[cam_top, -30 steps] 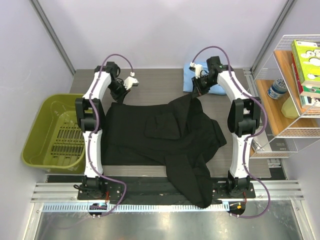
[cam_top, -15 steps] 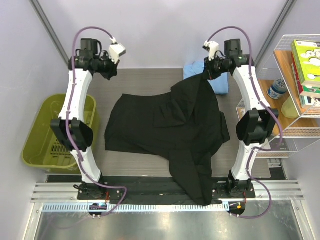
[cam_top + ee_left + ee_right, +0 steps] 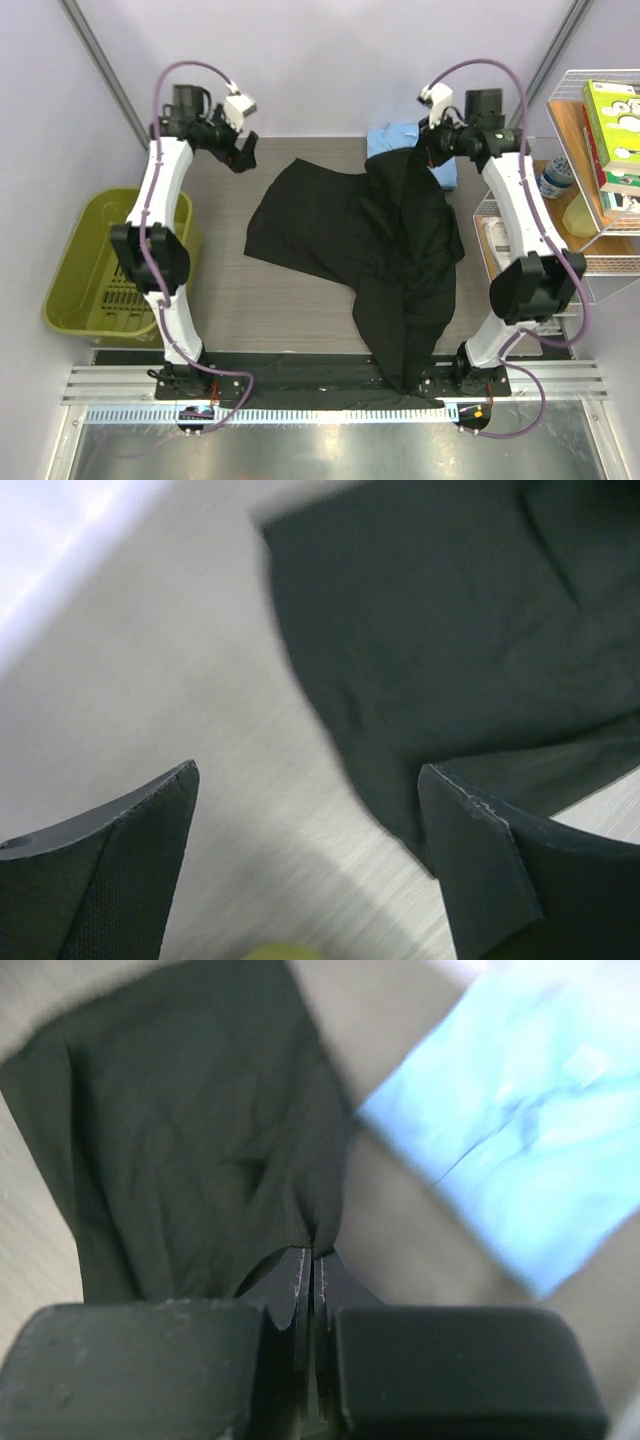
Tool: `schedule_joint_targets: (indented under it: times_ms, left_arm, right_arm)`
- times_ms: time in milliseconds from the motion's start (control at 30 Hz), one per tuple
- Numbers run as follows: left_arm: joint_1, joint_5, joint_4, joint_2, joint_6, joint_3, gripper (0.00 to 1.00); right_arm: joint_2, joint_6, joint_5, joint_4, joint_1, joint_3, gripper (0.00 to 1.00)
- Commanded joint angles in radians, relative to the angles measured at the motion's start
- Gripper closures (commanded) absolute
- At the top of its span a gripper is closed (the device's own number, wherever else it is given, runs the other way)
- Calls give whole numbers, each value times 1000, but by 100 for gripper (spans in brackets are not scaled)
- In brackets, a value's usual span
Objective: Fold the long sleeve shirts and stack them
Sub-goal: Flatten the shirt out
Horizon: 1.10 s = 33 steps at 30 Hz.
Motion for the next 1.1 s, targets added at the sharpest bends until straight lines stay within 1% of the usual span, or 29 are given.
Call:
schedule_joint_targets:
  times_ms: [0,33,167,233,300,367,400,467,500,567,600,667,700,733,767,800,833,867,900,933,967,1000,1033,1067]
  left_arm:
    - [-80,-47,83,78,-36,-125,12]
    - [-117,-100,116,93,-35,-154,15]
    - [-180,-191,141,216,-50,-158,20]
    - [-215,-236,141,247,-32,-164,23]
    - [-236,-327,107,273,6,-194,27]
    - [-246,-339,48,276,66,-225,35]
    - [-245,-342,3,256,83,-286,40]
    - [-246,-363,-8,210,134,-378,43]
    - [-246,-369,-20,154,148,-477,47]
    - [-248,-381,-46,101,167,-581,51]
    - [-248,-383,-87,69,180,-681,53]
    - [-248,-385,-121,-41,198,-797,54]
    - [-249,-353,-144,-80,218,-893,54]
    - [-251,-333,-214,-165,236,-934,54]
    - [-252,-308,-244,-205,246,-966,54]
    - [-252,-281,-286,-245,269,-998,50]
    - [-249,-227,-313,-290,261,-1000,46]
    - [-243,-207,-336,-355,246,-991,43]
    - [-231,-179,-344,-380,234,-939,36]
    - [-199,-143,-341,-393,217,-902,32]
    - [-185,-139,-309,-388,198,-814,30]
    - [-159,-145,-284,-376,179,-770,27]
    - [-147,-156,-244,-358,128,-729,26]
    - [-134,-173,-192,-327,111,-642,25]
  right_arm:
    - [51,2,28,-8,10,-90,99]
    - [51,2,37,-2,9,-100,99]
    - [55,-9,84,0,9,-127,99]
    - [60,-15,107,0,9,-138,99]
    - [60,-28,120,0,10,-152,99]
    - [60,-35,118,-11,10,-160,99]
    - [55,-46,117,-13,9,-172,99]
    - [44,-63,112,-29,10,-189,99]
    - [40,-81,111,-36,10,-206,99]
    - [26,-106,94,-68,9,-221,99]
    - [18,-113,83,-83,9,-230,99]
    - [-11,-139,33,-144,10,-249,99]
    - [-26,-152,16,-166,10,-278,99]
    - [-40,-173,-7,-204,13,-295,99]
    - [-75,-184,-40,-224,13,-314,99]
    - [-94,-189,-52,-233,19,-360,99]
    - [-112,-190,-58,-238,22,-383,99]
    - [-124,-198,-61,-238,27,-402,99]
    - [-137,-201,-63,-235,35,-428,99]
    - [-137,-201,-60,-221,47,-433,99]
    - [-131,-189,-54,-211,55,-436,99]
    - [-105,-178,-51,-200,59,-424,99]
    - [-86,-170,-52,-189,68,-407,99]
    - [-66,-149,-52,-184,70,-390,99]
